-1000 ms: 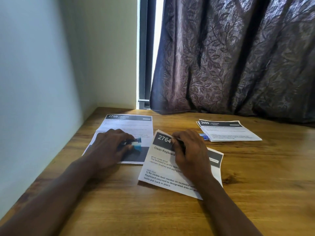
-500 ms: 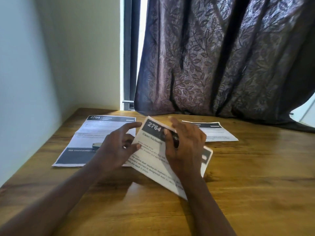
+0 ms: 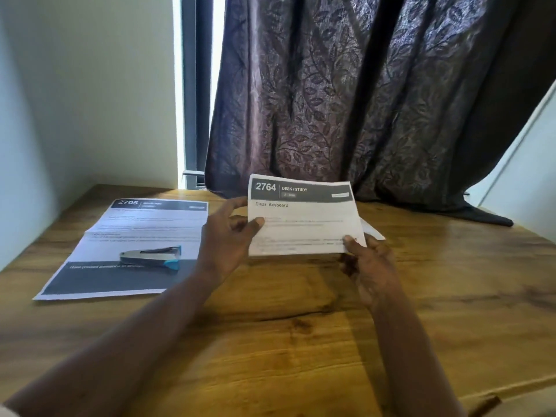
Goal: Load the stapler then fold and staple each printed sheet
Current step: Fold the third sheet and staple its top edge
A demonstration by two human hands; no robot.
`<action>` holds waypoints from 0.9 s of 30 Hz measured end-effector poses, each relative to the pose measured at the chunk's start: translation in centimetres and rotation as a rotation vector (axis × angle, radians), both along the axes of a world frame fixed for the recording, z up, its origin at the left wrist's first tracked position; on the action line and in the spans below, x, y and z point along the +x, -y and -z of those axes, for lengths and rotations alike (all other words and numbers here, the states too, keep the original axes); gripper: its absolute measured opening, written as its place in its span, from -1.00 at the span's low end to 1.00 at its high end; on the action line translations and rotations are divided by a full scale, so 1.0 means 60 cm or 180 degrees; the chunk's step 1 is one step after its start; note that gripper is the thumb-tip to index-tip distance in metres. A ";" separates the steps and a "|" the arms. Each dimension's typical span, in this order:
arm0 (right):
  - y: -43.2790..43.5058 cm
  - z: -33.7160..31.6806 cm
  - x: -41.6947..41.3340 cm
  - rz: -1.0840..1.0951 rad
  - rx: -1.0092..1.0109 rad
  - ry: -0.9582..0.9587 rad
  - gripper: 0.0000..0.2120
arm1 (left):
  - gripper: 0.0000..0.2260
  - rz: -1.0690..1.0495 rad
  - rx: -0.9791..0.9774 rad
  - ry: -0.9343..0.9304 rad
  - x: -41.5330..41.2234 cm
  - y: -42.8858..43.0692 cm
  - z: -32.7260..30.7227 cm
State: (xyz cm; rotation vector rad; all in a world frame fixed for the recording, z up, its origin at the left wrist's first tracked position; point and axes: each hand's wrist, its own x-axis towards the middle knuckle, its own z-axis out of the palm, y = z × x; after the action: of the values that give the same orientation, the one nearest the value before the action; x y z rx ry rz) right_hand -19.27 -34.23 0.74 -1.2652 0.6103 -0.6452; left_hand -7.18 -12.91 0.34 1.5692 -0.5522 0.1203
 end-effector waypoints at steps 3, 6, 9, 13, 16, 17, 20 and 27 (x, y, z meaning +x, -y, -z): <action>0.051 -0.009 0.013 0.0274 -0.0247 -0.0022 -0.92 | -0.64 -0.0024 0.0534 0.0512 0.000 0.006 0.012; 0.112 -0.018 0.040 0.0569 -0.0382 -0.0105 -0.93 | -0.49 -0.0095 0.1822 0.0896 0.017 0.000 0.028; 0.173 -0.023 0.080 0.0629 -0.0521 -0.0520 -0.76 | -0.30 -0.0112 0.3083 0.0788 0.029 0.004 0.039; 0.232 -0.020 0.121 0.0513 -0.1000 -0.1189 -0.80 | -0.28 -0.0139 0.3428 0.0794 0.041 0.012 0.047; 0.252 -0.019 0.129 0.0568 -0.1458 -0.1522 -0.85 | -0.29 -0.0125 0.3494 0.0807 0.043 0.013 0.048; 0.255 -0.017 0.130 0.0644 -0.1664 -0.1634 -0.86 | -0.30 -0.0123 0.3481 0.0835 0.044 0.013 0.049; 0.253 -0.008 0.130 0.0853 -0.2058 -0.1881 -0.91 | -0.32 -0.0126 0.3477 0.0895 0.045 0.013 0.052; 0.248 0.010 0.142 0.1078 -0.2464 -0.2063 -0.87 | -0.35 -0.0133 0.3525 0.0932 0.049 0.013 0.053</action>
State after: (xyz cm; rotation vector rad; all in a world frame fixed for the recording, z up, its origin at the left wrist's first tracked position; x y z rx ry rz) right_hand -10.77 -49.12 0.12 -2.1574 1.1927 -0.7851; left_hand -4.23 -13.68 -2.85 2.6643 -0.8928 0.0751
